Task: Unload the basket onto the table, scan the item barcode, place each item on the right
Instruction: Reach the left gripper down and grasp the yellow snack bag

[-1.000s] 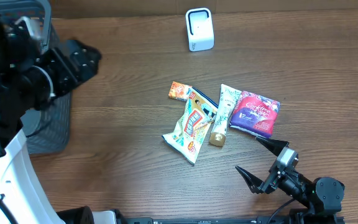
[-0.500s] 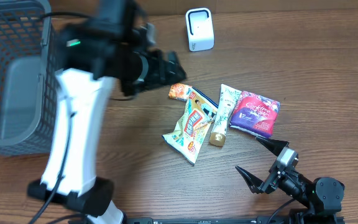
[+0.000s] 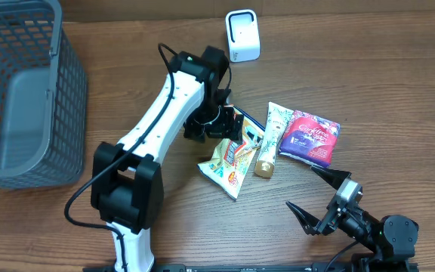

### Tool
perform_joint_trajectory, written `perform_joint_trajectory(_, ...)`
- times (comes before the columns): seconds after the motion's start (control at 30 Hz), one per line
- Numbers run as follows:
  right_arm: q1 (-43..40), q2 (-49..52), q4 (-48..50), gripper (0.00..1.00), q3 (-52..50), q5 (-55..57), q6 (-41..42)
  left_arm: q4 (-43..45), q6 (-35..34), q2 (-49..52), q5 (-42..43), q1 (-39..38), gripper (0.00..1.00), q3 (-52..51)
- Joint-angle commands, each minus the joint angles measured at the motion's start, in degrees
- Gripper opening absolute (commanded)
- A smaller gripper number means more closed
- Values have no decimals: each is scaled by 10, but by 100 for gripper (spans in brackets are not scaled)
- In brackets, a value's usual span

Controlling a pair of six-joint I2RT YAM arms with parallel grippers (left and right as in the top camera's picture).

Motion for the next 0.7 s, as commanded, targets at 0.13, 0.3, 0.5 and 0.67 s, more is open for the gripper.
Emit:
perform_joint_trajectory(0.13,0,-3,1,100,-6,-1,2,120,21,12,9,2,82,-93)
perform_joint_trajectory(0.3,0,-3,1,100,-6,-1,2,166,-5,12,7,2,69,-159)
perform_joint_trajectory(0.5,0,-3,1,100,-6,-1,2,208,-47,12,38,2,6,-200)
perform_joint_trajectory(0.67,0,-3,1,100,-6,-1,2,151,-50,5,37,3,4,-127)
